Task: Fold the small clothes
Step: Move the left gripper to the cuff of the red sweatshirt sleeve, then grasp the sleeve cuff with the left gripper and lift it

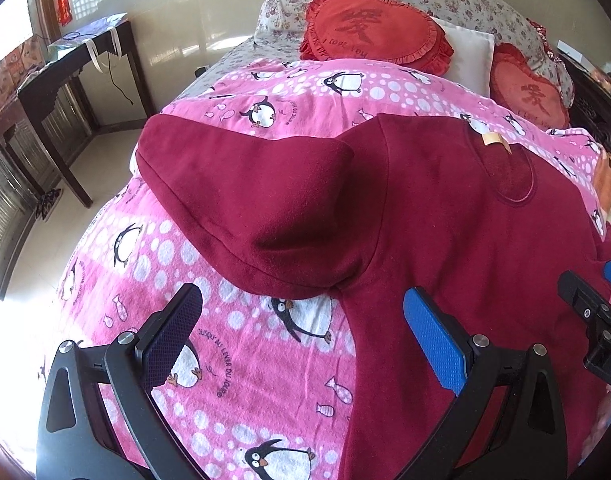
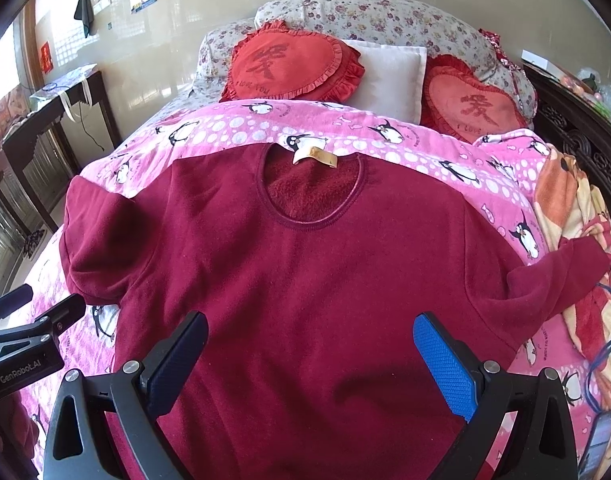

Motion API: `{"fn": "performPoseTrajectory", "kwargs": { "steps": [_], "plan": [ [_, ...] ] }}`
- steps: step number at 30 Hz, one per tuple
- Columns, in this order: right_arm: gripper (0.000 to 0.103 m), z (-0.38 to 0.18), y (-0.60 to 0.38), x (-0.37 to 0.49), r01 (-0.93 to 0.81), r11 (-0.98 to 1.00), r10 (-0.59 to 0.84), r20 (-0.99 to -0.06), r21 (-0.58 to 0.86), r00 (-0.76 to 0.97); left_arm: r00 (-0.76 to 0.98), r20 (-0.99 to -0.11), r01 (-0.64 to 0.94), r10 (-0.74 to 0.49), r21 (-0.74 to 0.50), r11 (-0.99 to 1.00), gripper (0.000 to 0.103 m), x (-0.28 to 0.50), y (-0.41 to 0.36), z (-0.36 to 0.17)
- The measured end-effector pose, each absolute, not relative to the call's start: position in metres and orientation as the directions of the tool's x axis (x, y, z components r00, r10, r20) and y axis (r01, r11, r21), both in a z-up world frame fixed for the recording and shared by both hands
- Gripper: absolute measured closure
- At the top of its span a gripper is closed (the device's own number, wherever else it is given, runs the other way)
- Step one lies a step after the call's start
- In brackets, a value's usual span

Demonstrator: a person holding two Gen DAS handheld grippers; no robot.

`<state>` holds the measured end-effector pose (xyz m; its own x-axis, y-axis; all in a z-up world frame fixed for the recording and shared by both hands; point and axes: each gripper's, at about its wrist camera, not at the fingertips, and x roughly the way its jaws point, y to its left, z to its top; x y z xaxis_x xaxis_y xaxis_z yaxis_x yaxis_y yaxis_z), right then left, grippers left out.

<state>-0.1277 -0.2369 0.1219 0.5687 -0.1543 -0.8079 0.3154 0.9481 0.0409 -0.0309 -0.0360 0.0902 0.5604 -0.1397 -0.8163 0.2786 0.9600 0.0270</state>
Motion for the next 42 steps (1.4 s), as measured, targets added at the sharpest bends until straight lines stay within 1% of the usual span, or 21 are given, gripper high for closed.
{"fn": "performPoseTrajectory", "kwargs": {
  "steps": [7, 12, 16, 18, 20, 21, 22, 23, 24, 26, 30, 32, 33, 34, 35, 38, 42],
  "plan": [
    [0.001, 0.117, -0.232, -0.117, 0.303, 0.952, -0.146, -0.809, 0.041, 0.569, 0.562, -0.817, 0.253, -0.126, 0.025, 0.967, 0.001, -0.012, -0.024, 0.086],
    [0.001, 0.114, -0.229, -0.111, 0.288, 0.957, -0.137, -0.814, 0.038, 0.564, 0.548, -0.819, 0.193, -0.173, -0.078, 0.978, 0.001, 0.021, 0.01, 0.085],
    [0.001, 0.113, -0.228, -0.108, 0.28, 0.959, -0.123, -0.815, 0.049, 0.566, 0.551, -0.819, 0.084, -0.158, -0.134, 0.987, 0.001, 0.066, 0.051, 0.078],
    [0.001, 0.112, -0.228, -0.105, 0.279, 0.959, -0.118, -0.815, 0.055, 0.567, 0.558, -0.818, 0.036, -0.139, -0.144, 0.989, 0.003, 0.088, 0.067, 0.074],
    [0.001, 0.11, -0.229, -0.103, 0.277, 0.959, -0.107, -0.819, 0.066, 0.564, 0.548, -0.826, 0.005, -0.132, -0.155, 0.988, 0.008, 0.108, 0.079, 0.067],
    [0.001, 0.109, -0.229, -0.101, 0.276, 0.959, -0.102, -0.82, 0.071, 0.563, 0.537, -0.832, -0.014, -0.139, -0.173, 0.985, 0.009, 0.121, 0.085, 0.062],
    [0.001, 0.107, -0.229, -0.099, 0.275, 0.959, -0.099, -0.823, 0.072, 0.56, 0.531, -0.834, -0.023, -0.151, -0.192, 0.981, 0.013, 0.13, 0.09, 0.058],
    [0.001, 0.105, -0.228, -0.097, 0.275, 0.959, -0.099, -0.827, 0.07, 0.554, 0.524, -0.836, -0.036, -0.162, -0.212, 0.977, 0.019, 0.141, 0.095, 0.053],
    [0.001, 0.103, -0.228, -0.096, 0.274, 0.959, -0.098, -0.829, 0.068, 0.55, 0.516, -0.841, -0.051, -0.164, -0.221, 0.974, 0.022, 0.149, 0.098, 0.048],
    [0.001, 0.1, -0.227, -0.092, 0.272, 0.96, -0.095, -0.833, 0.069, 0.545, 0.496, -0.851, -0.085, -0.171, -0.244, 0.966, 0.032, 0.165, 0.104, 0.036],
    [0.001, 0.095, -0.228, -0.087, 0.271, 0.96, -0.094, -0.841, 0.064, 0.533, 0.486, -0.85, -0.123, -0.204, -0.298, 0.947, 0.043, 0.184, 0.109, 0.02],
    [0.001, 0.093, -0.23, -0.086, 0.276, 0.959, -0.093, -0.845, 0.066, 0.527, 0.501, -0.835, -0.121, -0.227, -0.328, 0.937, 0.071, 0.185, 0.112, 0.021],
    [0.001, 0.093, -0.231, -0.086, 0.279, 0.958, -0.092, -0.845, 0.07, 0.527, 0.502, -0.832, -0.117, -0.235, -0.335, 0.935, 0.077, 0.187, 0.112, 0.022],
    [0.001, 0.093, -0.232, -0.086, 0.285, 0.956, -0.095, -0.845, 0.07, 0.526, 0.502, -0.831, -0.114, -0.24, -0.339, 0.934, 0.092, 0.189, 0.111, 0.022],
    [0.001, 0.092, -0.234, -0.086, 0.289, 0.955, -0.097, -0.846, 0.07, 0.525, 0.503, -0.829, -0.11, -0.244, -0.341, 0.933, 0.095, 0.189, 0.112, 0.024],
    [0.001, 0.095, -0.239, -0.089, 0.3, 0.951, -0.098, -0.843, 0.078, 0.53, 0.534, -0.802, -0.071, -0.268, -0.358, 0.931, 0.097, 0.179, 0.109, 0.045],
    [0.001, 0.104, -0.251, -0.096, 0.319, 0.945, -0.126, -0.826, 0.068, 0.549, 0.607, -0.707, 0.08, -0.362, -0.398, 0.914, 0.097, 0.141, 0.084, 0.11]
  ]
}}
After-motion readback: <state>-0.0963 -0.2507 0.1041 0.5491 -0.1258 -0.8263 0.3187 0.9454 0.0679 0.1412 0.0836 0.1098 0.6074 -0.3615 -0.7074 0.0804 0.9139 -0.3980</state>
